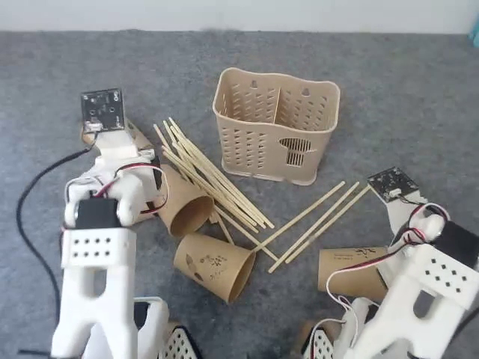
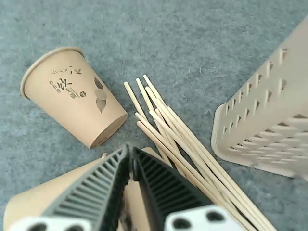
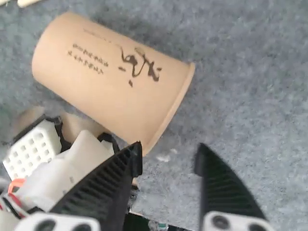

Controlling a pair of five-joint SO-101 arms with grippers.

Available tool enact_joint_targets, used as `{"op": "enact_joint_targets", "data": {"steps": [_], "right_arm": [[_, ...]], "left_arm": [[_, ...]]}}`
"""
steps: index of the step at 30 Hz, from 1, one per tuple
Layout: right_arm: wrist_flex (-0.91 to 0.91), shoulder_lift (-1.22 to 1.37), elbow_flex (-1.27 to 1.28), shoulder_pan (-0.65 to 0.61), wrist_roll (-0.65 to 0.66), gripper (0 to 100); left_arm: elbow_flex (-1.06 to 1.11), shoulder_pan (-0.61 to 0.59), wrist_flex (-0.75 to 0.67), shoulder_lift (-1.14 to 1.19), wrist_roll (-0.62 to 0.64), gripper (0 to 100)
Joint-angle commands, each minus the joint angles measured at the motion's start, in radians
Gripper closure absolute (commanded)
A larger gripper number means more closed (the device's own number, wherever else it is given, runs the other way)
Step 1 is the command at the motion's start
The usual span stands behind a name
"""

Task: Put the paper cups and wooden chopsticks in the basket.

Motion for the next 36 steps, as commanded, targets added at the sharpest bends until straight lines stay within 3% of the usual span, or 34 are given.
{"op": "enact_joint_targets", "data": {"steps": [1,7,13,18,23,36], "right_arm": [[0.038,-0.022,0.012,0.025,0.075,79.1],[0.016,-0.021,0.074,-0.022,0.186,81.6],[-0.008,-0.015,0.097,-0.124,0.169,82.3],[-0.054,0.071,0.097,-0.205,0.149,98.1],[-0.119,0.171,0.089,-0.206,0.157,98.9],[0.038,0.079,-0.368,-0.202,0.135,99.0]], "left_arm": [[-0.005,-0.006,-0.031,-0.044,-0.008,99],[-0.005,-0.006,-0.031,-0.044,-0.008,99],[-0.005,-0.006,-0.031,-0.044,-0.008,99],[-0.005,-0.006,-0.031,-0.044,-0.008,99],[-0.005,-0.006,-0.031,-0.046,-0.003,99],[0.061,-0.006,-0.132,-0.051,0.002,99]]}}
